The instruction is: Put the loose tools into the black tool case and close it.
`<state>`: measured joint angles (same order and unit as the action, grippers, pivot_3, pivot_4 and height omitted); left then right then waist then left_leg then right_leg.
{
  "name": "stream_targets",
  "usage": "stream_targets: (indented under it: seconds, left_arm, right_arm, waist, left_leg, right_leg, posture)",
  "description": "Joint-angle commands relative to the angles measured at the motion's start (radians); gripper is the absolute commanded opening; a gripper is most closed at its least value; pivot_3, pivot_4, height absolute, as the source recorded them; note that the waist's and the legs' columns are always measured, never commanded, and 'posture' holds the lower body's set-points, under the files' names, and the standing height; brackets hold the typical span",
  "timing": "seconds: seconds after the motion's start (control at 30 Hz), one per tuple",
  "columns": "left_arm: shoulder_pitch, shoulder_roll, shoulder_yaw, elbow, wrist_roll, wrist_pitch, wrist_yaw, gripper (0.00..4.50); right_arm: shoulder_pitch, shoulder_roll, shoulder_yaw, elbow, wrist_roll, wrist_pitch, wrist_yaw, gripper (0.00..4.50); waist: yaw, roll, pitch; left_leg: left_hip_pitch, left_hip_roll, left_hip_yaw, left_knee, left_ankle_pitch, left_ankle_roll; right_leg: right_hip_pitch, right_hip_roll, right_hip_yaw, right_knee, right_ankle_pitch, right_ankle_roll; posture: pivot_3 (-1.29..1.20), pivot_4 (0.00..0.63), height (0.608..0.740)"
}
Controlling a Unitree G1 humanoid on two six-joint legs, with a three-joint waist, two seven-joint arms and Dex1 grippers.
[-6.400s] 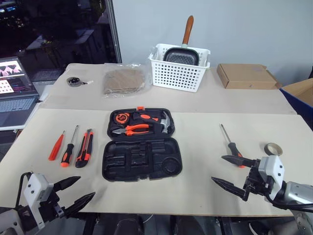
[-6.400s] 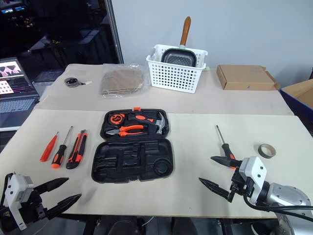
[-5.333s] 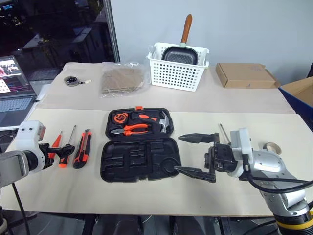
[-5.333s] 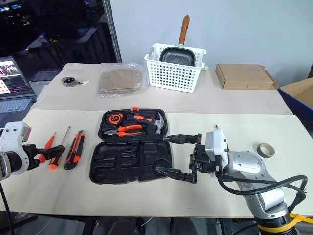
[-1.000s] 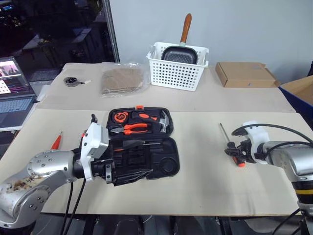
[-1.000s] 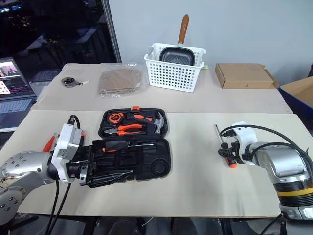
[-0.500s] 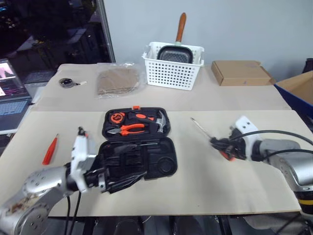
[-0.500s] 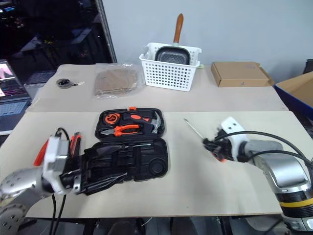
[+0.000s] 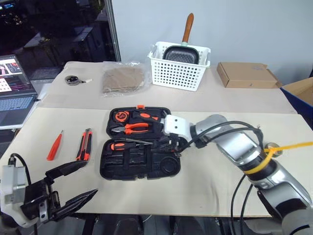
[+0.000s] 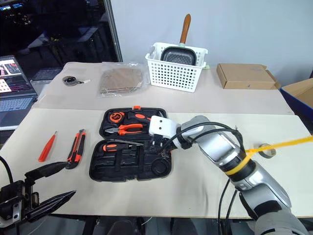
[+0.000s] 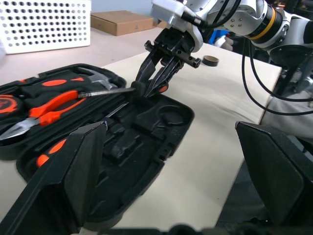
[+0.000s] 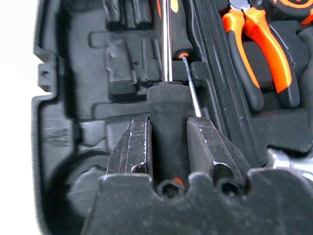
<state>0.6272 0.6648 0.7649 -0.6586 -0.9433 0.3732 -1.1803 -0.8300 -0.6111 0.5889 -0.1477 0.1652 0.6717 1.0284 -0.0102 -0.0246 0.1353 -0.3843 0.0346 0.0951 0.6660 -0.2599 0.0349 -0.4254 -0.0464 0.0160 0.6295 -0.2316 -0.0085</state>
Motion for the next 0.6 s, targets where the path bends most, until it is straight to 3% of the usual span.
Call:
stream_targets:
  seconds: [0.03, 0.23, 0.6]
  left_arm:
    - [0.003, 0.006, 0.018, -0.067, -0.026, 0.004, 0.056, 4.50]
    - [-0.023, 0.030, 0.008, -0.129, -0.068, 0.047, 0.176, 4.50]
    - [-0.049, 0.072, 0.005, -0.146, -0.119, 0.096, 0.247, 4.50]
  right_arm:
    - [-0.059, 0.024, 0.046, 0.027, -0.064, -0.045, 0.049, 0.70]
    - [-0.067, 0.080, 0.117, 0.130, -0.161, -0.156, 0.097, 0.69]
    - [-0.080, 0.184, 0.095, 0.260, -0.223, -0.122, 0.096, 0.69]
  waist:
    - [-0.003, 0.000, 0.000]
    - [-0.005, 0.000, 0.000]
    - [-0.010, 0.000, 0.000]
  left_leg:
    - [0.000, 0.000, 0.000, 0.000, 0.000, 0.000]
    - [0.002, 0.001, -0.001, -0.001, 0.000, 0.000]
    - [0.008, 0.002, 0.000, -0.002, 0.001, -0.002]
  right_leg:
    - [0.000, 0.000, 0.000, 0.000, 0.000, 0.000]
    - [0.001, 0.001, -0.001, 0.002, -0.001, -0.002]
    - [0.003, 0.002, 0.000, 0.004, 0.000, -0.004]
  posture:
    - [0.00, 0.150, 0.740]
    - [0.00, 0.150, 0.740]
    - [0.00, 0.150, 0.740]
